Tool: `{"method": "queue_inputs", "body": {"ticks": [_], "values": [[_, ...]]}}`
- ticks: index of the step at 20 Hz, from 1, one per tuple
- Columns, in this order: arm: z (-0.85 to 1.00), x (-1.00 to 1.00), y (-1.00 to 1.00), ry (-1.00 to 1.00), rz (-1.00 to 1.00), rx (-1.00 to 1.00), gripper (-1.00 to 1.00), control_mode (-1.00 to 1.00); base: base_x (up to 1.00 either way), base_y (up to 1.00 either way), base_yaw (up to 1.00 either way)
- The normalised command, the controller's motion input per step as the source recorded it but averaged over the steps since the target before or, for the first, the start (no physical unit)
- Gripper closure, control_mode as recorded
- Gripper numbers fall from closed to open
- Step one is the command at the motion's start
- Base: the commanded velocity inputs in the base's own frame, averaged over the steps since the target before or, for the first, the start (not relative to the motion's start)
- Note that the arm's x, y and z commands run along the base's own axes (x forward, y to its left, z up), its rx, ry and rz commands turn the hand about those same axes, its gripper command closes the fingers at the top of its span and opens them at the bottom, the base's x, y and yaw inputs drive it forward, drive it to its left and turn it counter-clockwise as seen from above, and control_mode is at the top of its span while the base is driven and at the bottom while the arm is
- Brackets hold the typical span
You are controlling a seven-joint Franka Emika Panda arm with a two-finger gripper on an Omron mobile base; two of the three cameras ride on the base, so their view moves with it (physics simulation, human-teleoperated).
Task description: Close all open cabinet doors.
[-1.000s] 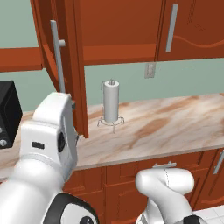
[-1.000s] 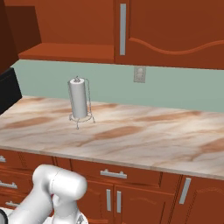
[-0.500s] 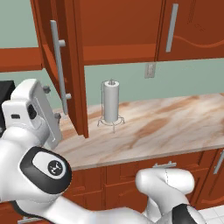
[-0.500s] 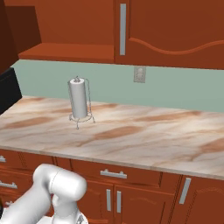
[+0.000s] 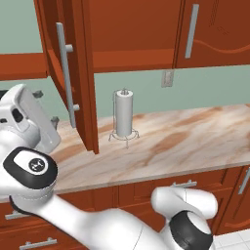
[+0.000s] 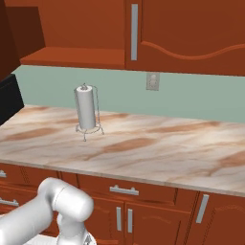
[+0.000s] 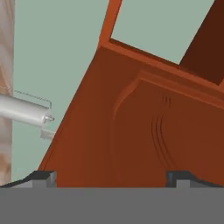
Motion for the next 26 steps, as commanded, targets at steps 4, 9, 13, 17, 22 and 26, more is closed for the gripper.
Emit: {"method": "queue_inputs", "body": {"ticks": [4, 9, 13, 17, 22, 26], "values": [[0.05, -0.01, -0.47, -0.02, -0.20, 0.02, -1.00, -1.00, 0.00, 0.00, 0.00], [0.08, -0.16, -0.78, -0.04, -0.17, 0.10, -1.00, -1.00, 0.00, 0.00, 0.00], [0.26, -0.18, -0.94, -0.04, -0.15, 0.17, -1.00, -1.00, 0.00, 0.00, 0.00], [0.36, -0.13, -1.00, -0.05, -0.12, 0.21, -1.00, -1.00, 0.00, 0.00, 0.00], [0.18, -0.01, -1.00, -0.01, -0.09, 0.23, -1.00, -1.00, 0.00, 0.00, 0.00], [0.00, 0.00, -1.00, 0.00, -0.04, 0.29, -1.00, -1.00, 0.00, 0.00, 0.00]]}}
